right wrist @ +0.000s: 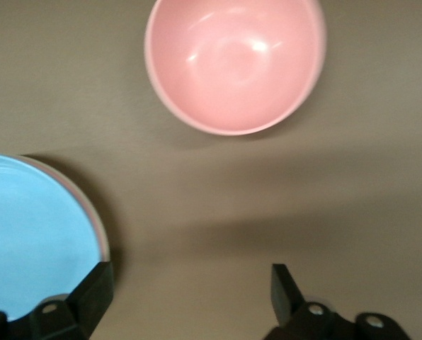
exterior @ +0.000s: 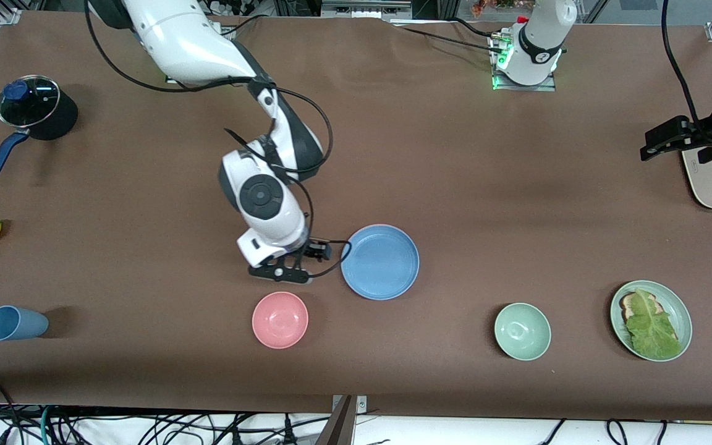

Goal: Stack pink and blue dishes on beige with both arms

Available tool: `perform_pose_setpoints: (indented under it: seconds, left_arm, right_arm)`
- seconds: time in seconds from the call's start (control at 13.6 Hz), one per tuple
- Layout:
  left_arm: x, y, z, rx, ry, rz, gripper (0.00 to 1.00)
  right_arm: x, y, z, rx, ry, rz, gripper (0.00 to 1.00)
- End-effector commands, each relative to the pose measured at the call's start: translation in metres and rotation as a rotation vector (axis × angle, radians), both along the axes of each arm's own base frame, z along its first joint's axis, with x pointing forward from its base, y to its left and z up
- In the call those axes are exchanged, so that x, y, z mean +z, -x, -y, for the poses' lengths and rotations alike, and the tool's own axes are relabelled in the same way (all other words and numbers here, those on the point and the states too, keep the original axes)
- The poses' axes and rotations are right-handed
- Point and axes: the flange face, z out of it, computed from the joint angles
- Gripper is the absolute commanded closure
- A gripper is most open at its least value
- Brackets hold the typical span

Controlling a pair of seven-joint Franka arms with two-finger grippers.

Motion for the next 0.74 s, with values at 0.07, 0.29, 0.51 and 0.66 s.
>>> perform_pose_setpoints:
  seconds: [0.07, 0.29, 0.51, 0.66]
  left_arm:
    - [0.008, -0.001, 0.001, -0.009, 0.023, 0.018, 0.00]
    - [0.008, -0.001, 0.002, -0.012, 0.024, 0.019, 0.00]
    - [0.007, -0.001, 0.002, -0.012, 0.024, 0.018, 0.00]
    - [0.007, -0.001, 0.001, -0.010, 0.024, 0.018, 0.00]
  right_arm:
    - [0.070, 0.019, 0.074, 0.067, 0.046, -0.045, 0.00]
    - [0.127, 0.029, 0.136, 0.121, 0.059, -0.083, 0.00]
    - [0.172, 0.037, 0.190, 0.169, 0.067, -0.134, 0.00]
    - [0.198, 0.047, 0.211, 0.200, 0.045, -0.141, 0.00]
